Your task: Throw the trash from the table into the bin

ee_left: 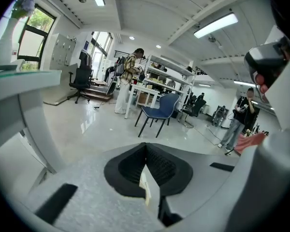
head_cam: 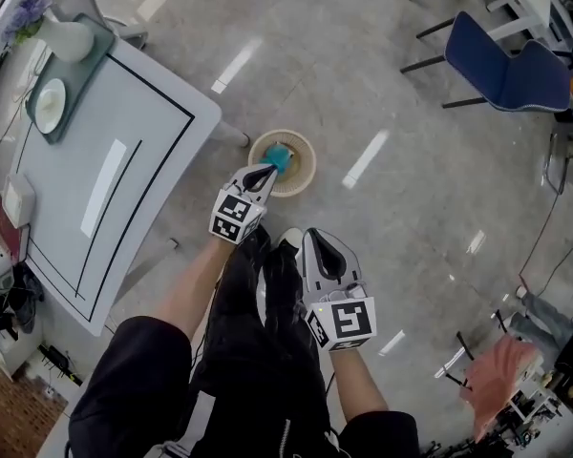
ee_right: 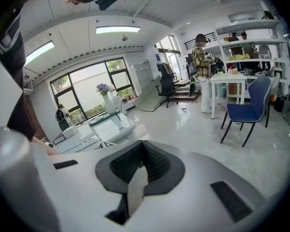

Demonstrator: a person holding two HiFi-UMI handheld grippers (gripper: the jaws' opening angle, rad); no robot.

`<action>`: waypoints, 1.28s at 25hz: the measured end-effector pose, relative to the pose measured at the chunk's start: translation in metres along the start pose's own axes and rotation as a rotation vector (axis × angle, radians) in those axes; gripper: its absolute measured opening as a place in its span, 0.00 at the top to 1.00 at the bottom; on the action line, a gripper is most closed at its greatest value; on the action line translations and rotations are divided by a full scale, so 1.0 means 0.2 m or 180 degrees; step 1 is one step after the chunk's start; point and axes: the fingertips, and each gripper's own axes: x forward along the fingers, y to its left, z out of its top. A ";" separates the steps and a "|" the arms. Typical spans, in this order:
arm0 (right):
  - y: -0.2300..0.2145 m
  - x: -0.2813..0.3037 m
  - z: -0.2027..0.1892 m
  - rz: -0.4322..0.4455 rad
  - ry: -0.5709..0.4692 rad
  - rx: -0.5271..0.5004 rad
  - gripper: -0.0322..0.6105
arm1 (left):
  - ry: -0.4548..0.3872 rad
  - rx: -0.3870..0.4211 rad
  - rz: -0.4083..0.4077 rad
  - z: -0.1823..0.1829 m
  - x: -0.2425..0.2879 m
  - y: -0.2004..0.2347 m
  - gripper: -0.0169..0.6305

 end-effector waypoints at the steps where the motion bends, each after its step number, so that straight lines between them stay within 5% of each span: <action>1: 0.01 -0.01 0.03 0.0012 -0.0018 -0.0032 0.94 | -0.0015 0.0007 -0.0007 0.03 -0.03 -0.02 0.97; 24: 0.12 -0.47 0.43 -0.0034 -0.0451 -0.0220 0.94 | -0.0590 0.0285 0.0012 0.85 -0.66 -0.66 0.97; 32: 0.23 -0.64 0.50 0.0140 -0.0661 -0.0266 0.94 | -0.0662 0.0408 0.0091 0.94 -0.85 -0.82 0.97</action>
